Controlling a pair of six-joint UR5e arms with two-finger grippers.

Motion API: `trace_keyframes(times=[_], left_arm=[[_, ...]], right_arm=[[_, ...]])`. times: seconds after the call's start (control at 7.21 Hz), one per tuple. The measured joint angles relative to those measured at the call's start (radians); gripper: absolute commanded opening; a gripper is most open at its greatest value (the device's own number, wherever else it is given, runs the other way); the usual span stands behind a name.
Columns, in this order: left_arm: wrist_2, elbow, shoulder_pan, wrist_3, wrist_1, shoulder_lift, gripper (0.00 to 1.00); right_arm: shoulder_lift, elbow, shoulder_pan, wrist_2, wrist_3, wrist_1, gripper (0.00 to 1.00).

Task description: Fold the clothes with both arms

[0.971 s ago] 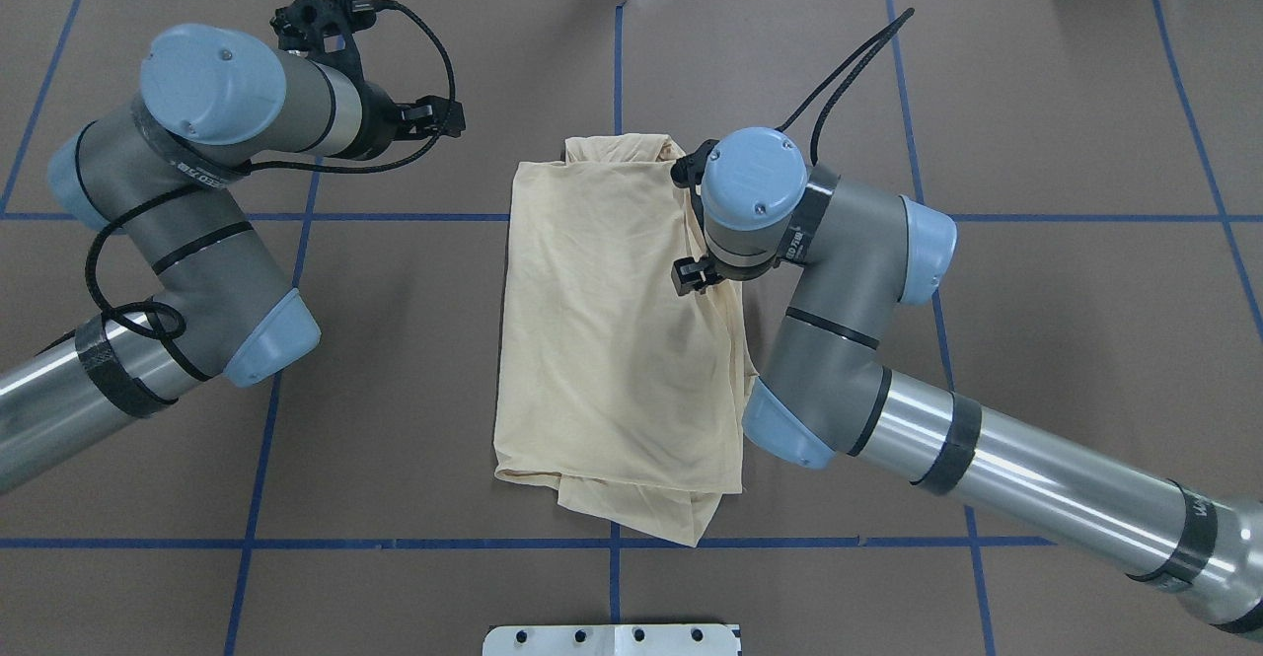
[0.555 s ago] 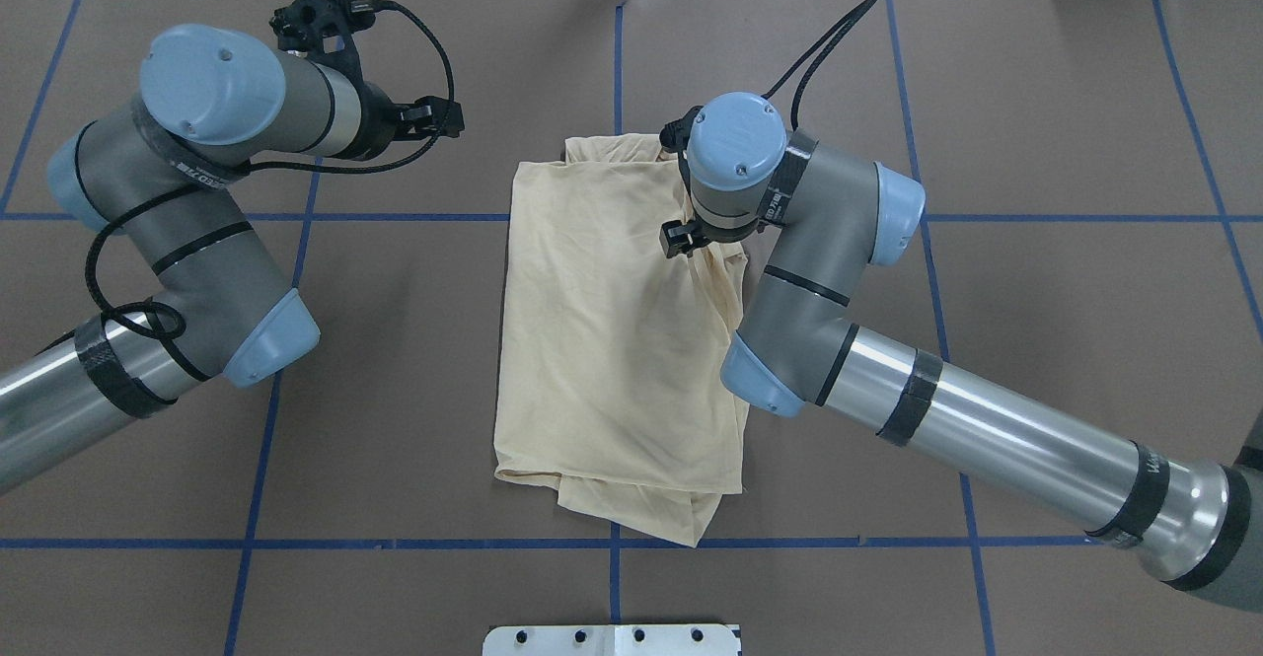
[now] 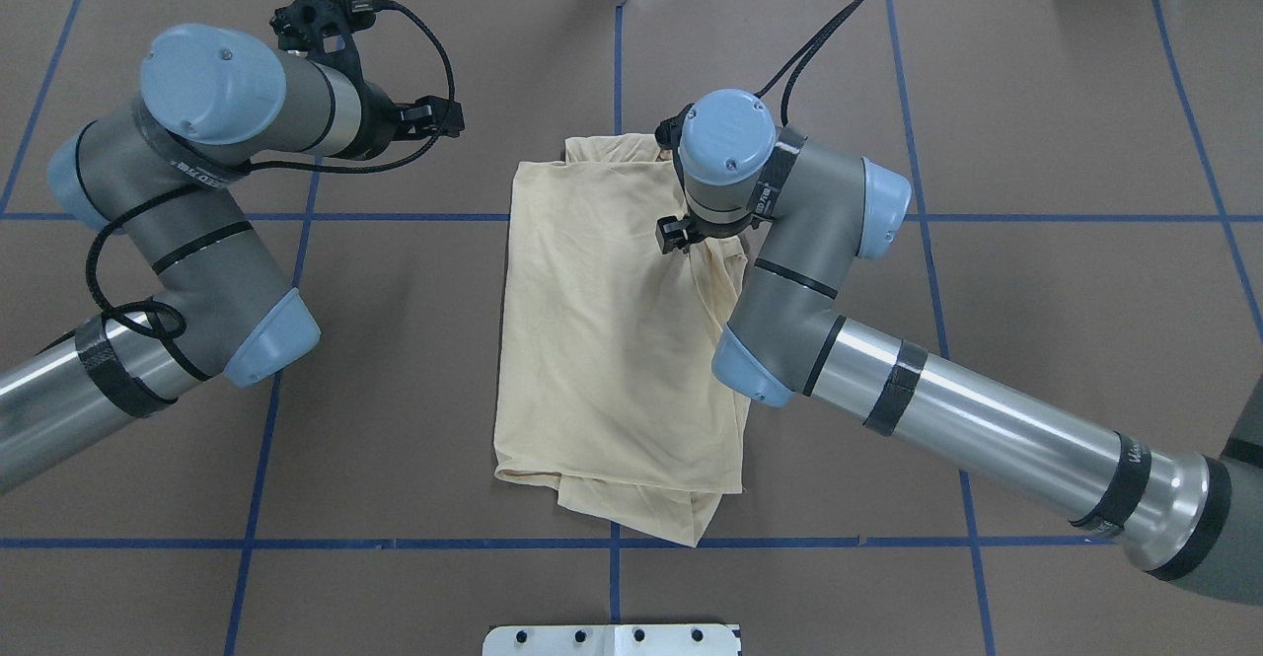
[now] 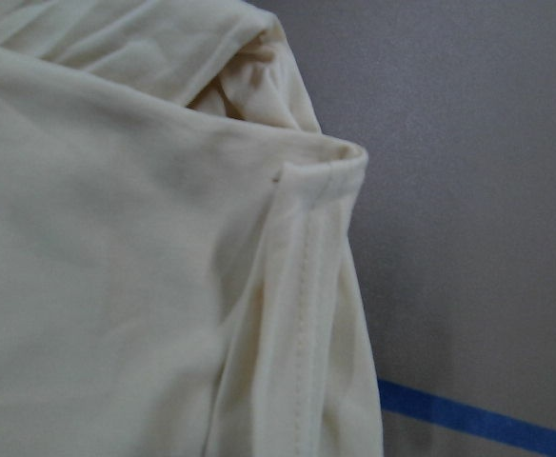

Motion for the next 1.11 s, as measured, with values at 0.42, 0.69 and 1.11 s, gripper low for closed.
trace_keyframes(times=[0.42,0.69,1.11], left_arm=[[0.0,0.0,0.0,-0.001,0.0,0.0,1.0],[0.0,0.0,0.0,-0.001,0.0,-0.001,1.0],[0.0,0.0,0.0,-0.002,-0.001,-0.001,1.0]], right_arm=[[0.017,-0.016,-0.002,0.003,0.004,0.001,1.0],[0.016,-0.03,-0.003,0.004,0.004,0.001,1.0],[0.01,-0.033,0.001,0.007,0.0,0.0,1.0]])
